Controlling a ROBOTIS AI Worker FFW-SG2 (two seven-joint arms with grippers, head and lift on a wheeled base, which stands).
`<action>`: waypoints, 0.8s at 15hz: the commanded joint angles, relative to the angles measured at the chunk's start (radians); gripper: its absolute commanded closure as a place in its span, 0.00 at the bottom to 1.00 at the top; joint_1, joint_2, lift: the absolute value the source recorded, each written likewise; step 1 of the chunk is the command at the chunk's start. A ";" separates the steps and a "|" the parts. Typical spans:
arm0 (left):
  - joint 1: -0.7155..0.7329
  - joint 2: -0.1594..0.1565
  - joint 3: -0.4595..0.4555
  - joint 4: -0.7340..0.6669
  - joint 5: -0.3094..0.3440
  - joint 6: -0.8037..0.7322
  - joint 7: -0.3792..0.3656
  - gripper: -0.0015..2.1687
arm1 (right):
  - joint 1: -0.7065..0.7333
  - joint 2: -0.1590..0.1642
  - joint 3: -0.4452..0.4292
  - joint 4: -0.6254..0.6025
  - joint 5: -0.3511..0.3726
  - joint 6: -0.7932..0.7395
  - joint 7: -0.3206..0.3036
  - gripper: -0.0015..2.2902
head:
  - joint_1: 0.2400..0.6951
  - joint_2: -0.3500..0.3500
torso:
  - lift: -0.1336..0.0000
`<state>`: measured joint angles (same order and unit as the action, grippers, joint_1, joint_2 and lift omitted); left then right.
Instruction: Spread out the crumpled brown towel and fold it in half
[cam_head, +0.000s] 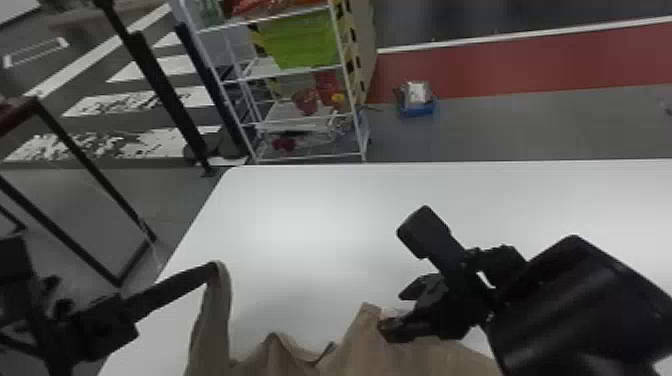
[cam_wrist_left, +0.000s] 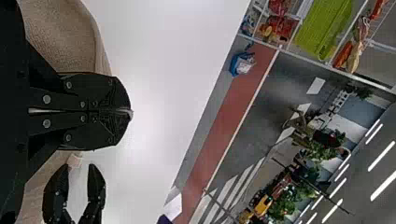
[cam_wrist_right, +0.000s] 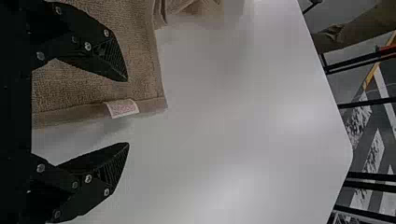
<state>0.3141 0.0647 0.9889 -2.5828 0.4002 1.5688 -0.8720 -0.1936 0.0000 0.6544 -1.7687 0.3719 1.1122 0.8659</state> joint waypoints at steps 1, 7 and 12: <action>-0.001 0.003 -0.004 0.003 -0.004 -0.002 0.001 0.61 | -0.024 0.001 0.007 0.044 -0.031 -0.011 0.001 0.21 | 1.00 1.00 | 0.07; -0.004 0.006 -0.009 0.010 -0.004 -0.002 -0.001 0.61 | -0.052 0.001 0.021 0.117 -0.065 -0.057 0.022 0.25 | 1.00 1.00 | 0.07; -0.004 0.004 -0.018 0.012 -0.006 -0.002 0.001 0.61 | -0.056 0.001 0.027 0.118 -0.077 -0.073 0.022 0.26 | 1.00 1.00 | 0.07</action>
<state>0.3099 0.0705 0.9717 -2.5703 0.3944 1.5670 -0.8714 -0.2485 0.0000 0.6795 -1.6531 0.2973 1.0504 0.8882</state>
